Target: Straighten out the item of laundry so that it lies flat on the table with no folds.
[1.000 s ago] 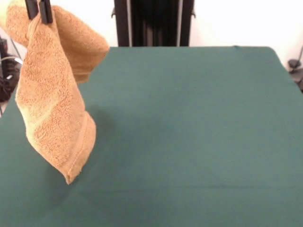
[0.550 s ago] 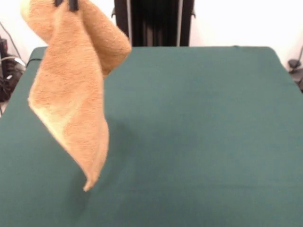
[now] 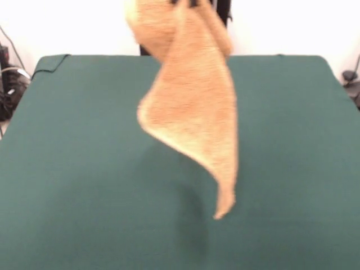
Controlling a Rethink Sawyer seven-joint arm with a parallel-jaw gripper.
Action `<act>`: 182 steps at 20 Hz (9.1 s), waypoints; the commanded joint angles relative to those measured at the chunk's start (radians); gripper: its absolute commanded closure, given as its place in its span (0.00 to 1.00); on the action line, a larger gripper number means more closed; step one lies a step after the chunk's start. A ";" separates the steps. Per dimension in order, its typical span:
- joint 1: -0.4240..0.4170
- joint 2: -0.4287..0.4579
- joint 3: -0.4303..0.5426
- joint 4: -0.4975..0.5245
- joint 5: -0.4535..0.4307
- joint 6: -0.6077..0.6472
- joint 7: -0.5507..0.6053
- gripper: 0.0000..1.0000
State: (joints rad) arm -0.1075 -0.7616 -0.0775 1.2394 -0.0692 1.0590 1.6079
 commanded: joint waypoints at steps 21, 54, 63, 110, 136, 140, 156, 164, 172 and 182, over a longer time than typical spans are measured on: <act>-0.084 0.062 0.111 0.289 0.104 -0.318 0.189 1.00; -0.081 0.003 0.133 0.320 0.063 -0.304 0.316 0.00; -0.081 0.103 0.150 0.304 0.060 -0.419 0.311 0.00; -0.198 0.329 0.106 0.046 -0.141 -0.488 0.227 0.00; -0.185 0.432 0.163 -0.005 -0.079 -0.516 0.286 0.00; -0.188 0.435 0.168 -0.001 -0.078 -0.521 0.284 0.00; -0.201 0.412 0.173 0.062 -0.074 -0.543 0.289 0.00; -0.200 0.419 0.168 0.071 -0.085 -0.588 0.297 1.00; -0.187 0.418 0.152 0.067 -0.090 -0.599 0.307 1.00; -0.177 0.276 0.126 0.214 -0.062 -0.518 0.331 1.00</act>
State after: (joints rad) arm -0.3309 -0.3735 -0.0339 1.2636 -0.1842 0.5055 1.7998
